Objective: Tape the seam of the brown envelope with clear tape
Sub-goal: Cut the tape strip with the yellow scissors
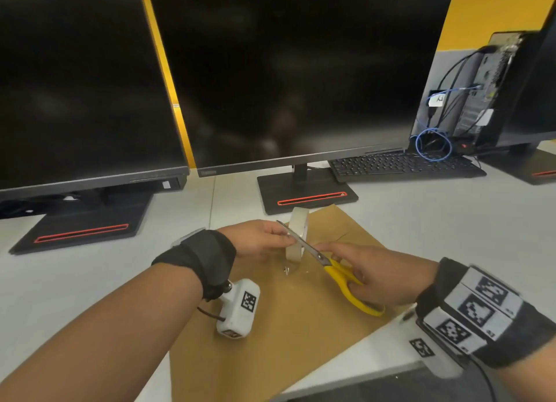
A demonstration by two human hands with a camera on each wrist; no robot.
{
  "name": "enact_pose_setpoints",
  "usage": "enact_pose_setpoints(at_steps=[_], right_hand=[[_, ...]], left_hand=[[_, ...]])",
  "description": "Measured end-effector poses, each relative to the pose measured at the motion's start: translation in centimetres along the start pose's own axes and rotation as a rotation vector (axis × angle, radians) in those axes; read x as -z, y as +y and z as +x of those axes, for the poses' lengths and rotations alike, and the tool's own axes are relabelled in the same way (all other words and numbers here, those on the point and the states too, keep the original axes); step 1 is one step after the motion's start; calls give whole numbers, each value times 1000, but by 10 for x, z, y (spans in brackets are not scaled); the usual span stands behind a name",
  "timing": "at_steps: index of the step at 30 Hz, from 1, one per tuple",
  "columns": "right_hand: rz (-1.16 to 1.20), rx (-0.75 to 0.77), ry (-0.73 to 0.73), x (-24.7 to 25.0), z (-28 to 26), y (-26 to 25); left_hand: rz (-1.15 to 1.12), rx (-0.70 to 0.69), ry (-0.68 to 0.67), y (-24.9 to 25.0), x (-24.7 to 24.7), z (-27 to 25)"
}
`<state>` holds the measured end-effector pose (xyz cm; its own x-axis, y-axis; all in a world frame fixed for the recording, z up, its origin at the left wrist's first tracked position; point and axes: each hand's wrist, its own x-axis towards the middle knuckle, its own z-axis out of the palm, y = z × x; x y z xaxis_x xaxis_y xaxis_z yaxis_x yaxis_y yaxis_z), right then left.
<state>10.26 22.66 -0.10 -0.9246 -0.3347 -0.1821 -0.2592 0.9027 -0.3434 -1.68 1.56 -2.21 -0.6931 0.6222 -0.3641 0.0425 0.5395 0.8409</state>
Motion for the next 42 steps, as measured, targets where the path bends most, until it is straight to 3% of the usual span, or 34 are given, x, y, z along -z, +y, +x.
enact_pose_setpoints(at_steps=[12,17,23,31,36,42], right_hand=[[-2,158,7,-7,15,-24],[1,154,2,-5,10,-23],[-48,125,-4,-3,8,-8],[-28,175,-52,-5,12,4],[-28,136,-67,-9,12,5],[-93,77,-138,-10,13,2]], left_hand=[[-55,70,44,-20,0,-58],[166,-24,120,-21,-5,-59],[260,12,25,-19,-5,-54],[164,83,100,-27,7,-59],[352,49,-3,-20,-3,-63],[457,145,-20,-16,3,-75]])
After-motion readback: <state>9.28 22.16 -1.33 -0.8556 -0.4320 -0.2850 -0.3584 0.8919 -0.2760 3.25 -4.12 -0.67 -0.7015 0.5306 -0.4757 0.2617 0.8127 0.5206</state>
